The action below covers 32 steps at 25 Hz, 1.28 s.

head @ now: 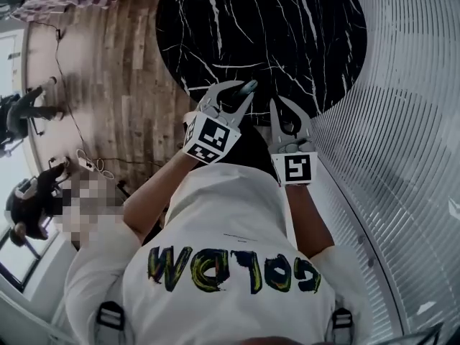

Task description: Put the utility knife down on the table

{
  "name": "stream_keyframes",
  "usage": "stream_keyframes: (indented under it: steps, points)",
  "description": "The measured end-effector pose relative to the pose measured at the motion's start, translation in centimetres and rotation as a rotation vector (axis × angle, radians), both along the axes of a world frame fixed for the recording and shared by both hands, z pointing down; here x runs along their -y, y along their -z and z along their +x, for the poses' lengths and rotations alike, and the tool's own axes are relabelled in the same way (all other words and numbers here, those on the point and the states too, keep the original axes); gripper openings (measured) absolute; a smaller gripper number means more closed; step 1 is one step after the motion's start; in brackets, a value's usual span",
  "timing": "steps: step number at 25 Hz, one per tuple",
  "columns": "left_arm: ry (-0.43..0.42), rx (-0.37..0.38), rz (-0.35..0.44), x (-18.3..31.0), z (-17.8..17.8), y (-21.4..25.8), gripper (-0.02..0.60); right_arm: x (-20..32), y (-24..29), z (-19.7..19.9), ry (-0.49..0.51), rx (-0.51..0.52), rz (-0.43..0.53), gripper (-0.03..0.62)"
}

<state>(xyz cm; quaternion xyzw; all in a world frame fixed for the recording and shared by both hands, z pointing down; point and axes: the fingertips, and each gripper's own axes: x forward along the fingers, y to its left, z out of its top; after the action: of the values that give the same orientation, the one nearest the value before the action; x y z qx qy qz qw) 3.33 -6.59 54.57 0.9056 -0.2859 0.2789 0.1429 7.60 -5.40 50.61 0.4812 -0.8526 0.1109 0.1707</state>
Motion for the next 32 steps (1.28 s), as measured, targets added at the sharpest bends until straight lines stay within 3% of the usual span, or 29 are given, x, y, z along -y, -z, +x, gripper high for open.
stream_keyframes:
  steps: [11,25,32]
  points:
    - [-0.127,0.251,-0.176,-0.9,0.0,-12.6,0.075,1.7,-11.0,-0.1,0.052,-0.122,-0.163,0.002]
    - [-0.21,0.401,-0.261,-0.5,-0.2,-20.2,0.075,1.9,-20.6,-0.9,0.125,-0.226,-0.39,0.002]
    - [-0.239,0.443,-0.329,0.2,0.0,-22.4,0.075,2.0,-22.8,-1.1,0.162,-0.24,-0.444,0.002]
